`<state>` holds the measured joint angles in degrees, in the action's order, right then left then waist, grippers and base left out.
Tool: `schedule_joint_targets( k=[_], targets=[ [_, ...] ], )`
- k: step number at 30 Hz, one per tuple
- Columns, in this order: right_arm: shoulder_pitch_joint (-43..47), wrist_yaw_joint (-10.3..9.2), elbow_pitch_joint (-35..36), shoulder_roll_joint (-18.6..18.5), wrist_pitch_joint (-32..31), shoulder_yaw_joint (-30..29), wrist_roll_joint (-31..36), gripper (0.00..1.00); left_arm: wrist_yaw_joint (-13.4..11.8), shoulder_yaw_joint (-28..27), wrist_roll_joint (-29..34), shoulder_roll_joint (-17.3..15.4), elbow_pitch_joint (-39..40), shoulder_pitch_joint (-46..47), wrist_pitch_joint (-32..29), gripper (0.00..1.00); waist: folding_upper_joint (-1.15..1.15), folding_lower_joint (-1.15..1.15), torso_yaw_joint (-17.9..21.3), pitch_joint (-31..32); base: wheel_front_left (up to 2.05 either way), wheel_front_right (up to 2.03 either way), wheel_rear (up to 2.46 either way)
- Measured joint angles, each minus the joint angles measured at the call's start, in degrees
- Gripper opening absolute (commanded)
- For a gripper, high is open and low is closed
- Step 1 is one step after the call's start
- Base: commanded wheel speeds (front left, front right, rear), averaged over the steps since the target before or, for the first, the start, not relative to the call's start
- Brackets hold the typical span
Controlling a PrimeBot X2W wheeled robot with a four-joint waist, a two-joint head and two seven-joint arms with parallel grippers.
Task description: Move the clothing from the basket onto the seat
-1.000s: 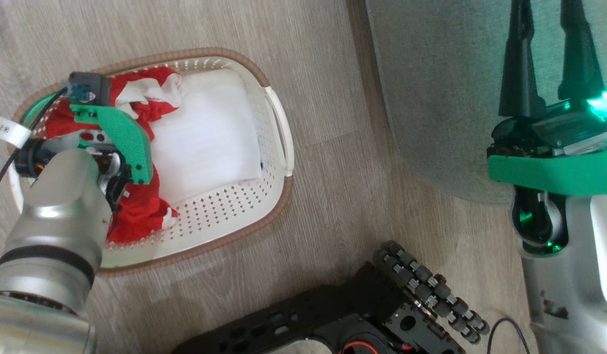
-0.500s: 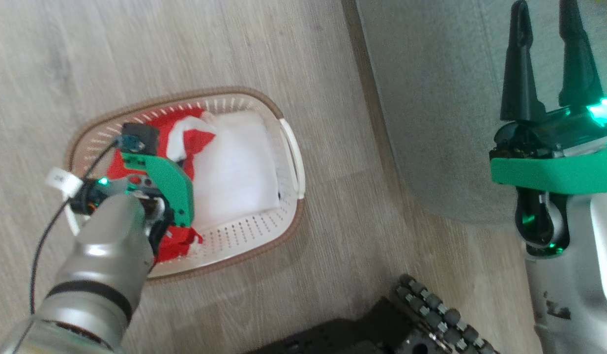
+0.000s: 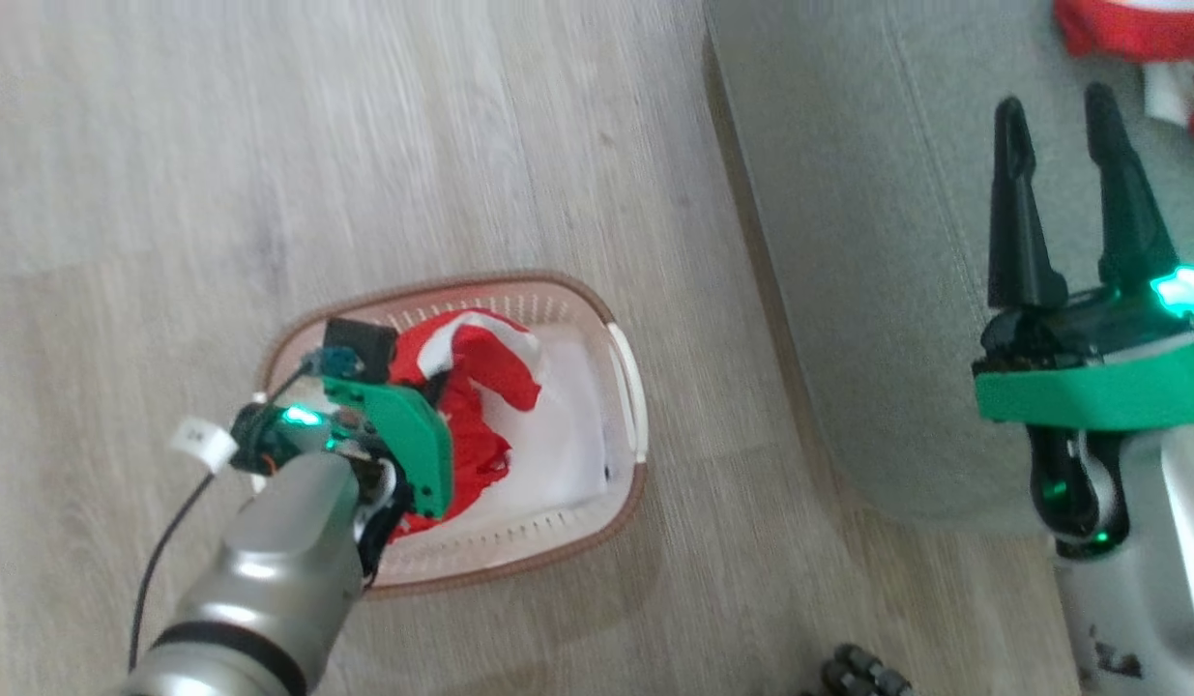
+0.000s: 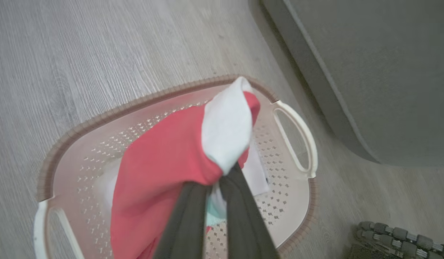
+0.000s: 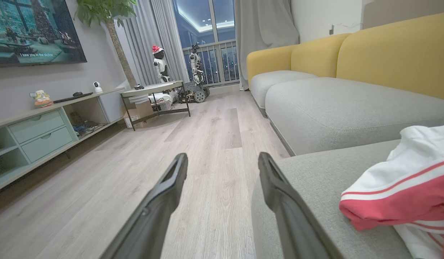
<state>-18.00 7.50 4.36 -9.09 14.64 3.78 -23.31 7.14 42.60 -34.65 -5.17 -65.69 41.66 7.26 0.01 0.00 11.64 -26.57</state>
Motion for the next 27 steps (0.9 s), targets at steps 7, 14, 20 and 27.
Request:
schedule_joint_targets(
  k=[7, 14, 20, 27],
  targets=[
    [4.6, 0.0, -1.0, -0.7, 0.0, -0.4, -0.5, 1.0, 0.0, 3.7, -1.9, -0.1, 4.7, -2.9, 3.1, 0.0, 0.0, 0.0, -2.7, 6.6, 0.0, 0.0, 0.0],
    [7.6, 0.0, -1.9, -1.9, 0.0, -0.5, -1.0, 1.0, 0.0, 6.4, -2.7, -0.9, 10.0, -4.4, 5.2, 0.0, 0.0, 0.0, -5.9, 11.9, 0.0, 0.0, 0.0],
    [11.0, 0.0, -2.4, -2.1, 0.0, -0.6, -1.4, 1.0, 0.0, 6.7, -3.0, -2.3, 15.2, -6.3, 6.0, 0.0, 0.0, 0.0, -7.9, 16.4, 0.0, 0.0, 0.0],
    [13.6, 0.0, -2.5, -2.3, 0.0, -0.6, -1.4, 1.0, -2.0, 6.3, -2.9, -4.2, 23.9, -7.2, 6.5, 0.0, 0.0, 0.0, -9.4, 20.1, 0.0, 0.0, 0.0]
  ],
)
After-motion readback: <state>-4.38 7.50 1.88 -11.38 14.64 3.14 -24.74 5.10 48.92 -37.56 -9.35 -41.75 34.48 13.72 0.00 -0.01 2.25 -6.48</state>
